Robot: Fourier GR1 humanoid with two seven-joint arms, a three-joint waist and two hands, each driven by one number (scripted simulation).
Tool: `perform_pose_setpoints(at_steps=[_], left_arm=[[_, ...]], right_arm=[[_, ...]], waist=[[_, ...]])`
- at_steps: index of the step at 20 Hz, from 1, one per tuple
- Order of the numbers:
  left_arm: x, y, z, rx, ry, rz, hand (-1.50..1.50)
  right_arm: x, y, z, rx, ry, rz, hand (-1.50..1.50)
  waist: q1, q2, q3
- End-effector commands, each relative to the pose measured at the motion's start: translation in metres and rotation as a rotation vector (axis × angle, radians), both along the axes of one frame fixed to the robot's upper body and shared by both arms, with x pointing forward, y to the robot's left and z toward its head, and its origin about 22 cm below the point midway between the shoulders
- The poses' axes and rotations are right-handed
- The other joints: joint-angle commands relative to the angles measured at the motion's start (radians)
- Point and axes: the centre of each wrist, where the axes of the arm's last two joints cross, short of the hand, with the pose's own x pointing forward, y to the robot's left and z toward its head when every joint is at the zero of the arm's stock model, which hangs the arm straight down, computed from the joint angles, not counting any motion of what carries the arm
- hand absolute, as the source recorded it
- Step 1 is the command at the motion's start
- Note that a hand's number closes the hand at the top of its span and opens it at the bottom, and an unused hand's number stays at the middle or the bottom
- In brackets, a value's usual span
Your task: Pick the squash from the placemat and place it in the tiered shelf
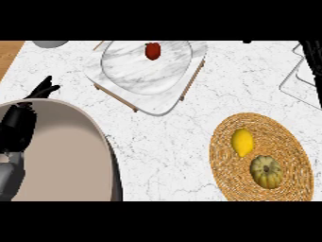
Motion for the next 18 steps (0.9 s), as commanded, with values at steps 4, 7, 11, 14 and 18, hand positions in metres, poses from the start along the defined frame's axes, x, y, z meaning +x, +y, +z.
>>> perform_pose_setpoints(at_steps=[4,7,11,14,18], left_arm=[[-0.011,-0.019,-0.01,0.011,0.029,-0.023,0.0],[-0.021,-0.026,-0.017,-0.044,0.048,-0.021,0.0],[-0.025,-0.004,0.006,0.004,-0.029,0.045,0.0],[-0.039,-0.016,-0.01,-0.014,0.052,0.0,0.0],[-0.064,-0.021,0.0,-0.013,0.068,-0.04,0.0]], right_arm=[[-0.02,-0.045,-0.046,-0.101,0.268,-0.531,-1.5],[-0.013,-0.022,-0.026,0.553,0.113,-0.536,-1.5],[-0.064,-0.134,-0.079,-0.3,0.32,-1.067,1.5],[-0.082,-0.135,-0.091,-0.278,0.172,-1.27,-1.5],[-0.093,-0.108,-0.102,-0.224,0.052,-1.318,-1.5]], waist=[[-0.064,-0.004,-0.015],[-0.125,-0.039,0.026],[-0.196,0.036,-0.028],[-0.179,0.011,-0.018],[-0.15,0.0,-0.014]])
